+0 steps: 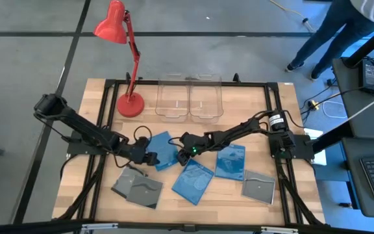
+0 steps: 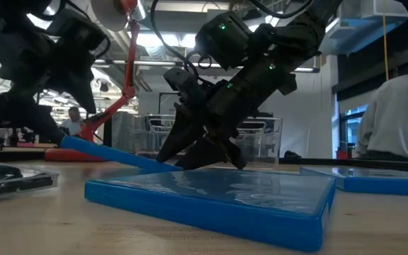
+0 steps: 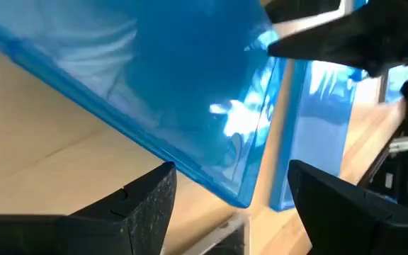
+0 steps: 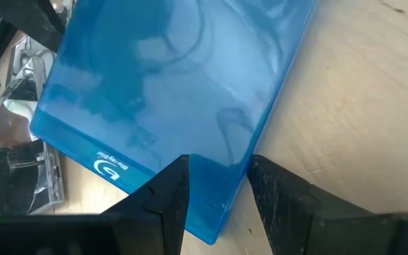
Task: Pick & place jewel cases by type
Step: Put the left blue CD case into the left transparent bin
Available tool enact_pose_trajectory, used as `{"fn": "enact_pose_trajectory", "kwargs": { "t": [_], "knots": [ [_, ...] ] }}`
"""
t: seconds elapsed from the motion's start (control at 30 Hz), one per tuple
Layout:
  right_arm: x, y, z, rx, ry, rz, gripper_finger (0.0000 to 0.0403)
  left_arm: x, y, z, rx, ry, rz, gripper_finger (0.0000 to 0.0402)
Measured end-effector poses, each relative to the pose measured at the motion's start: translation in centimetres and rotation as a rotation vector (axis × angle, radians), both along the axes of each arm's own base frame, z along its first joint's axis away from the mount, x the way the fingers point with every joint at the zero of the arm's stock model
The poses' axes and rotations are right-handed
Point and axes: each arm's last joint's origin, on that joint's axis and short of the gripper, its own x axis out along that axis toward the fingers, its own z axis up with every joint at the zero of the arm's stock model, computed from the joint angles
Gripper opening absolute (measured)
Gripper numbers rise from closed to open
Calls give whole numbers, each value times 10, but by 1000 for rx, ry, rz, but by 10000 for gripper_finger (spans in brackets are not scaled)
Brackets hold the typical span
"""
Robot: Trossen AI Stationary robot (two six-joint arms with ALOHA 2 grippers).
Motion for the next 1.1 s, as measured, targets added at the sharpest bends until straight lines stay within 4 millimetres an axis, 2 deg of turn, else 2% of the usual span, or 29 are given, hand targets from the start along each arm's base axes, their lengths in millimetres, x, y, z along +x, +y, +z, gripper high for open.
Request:
{"fn": "enact_pose_trajectory", "kwargs": {
  "t": [0.33, 1.1],
  "knots": [
    [0, 1, 0, 21, -6, 44, 155, -1, 3, -1, 66, -7, 75, 265],
    [0, 2, 1, 57, -10, 78, 155, 0, 3, 0, 86, -19, 64, 265]
  ]
}}
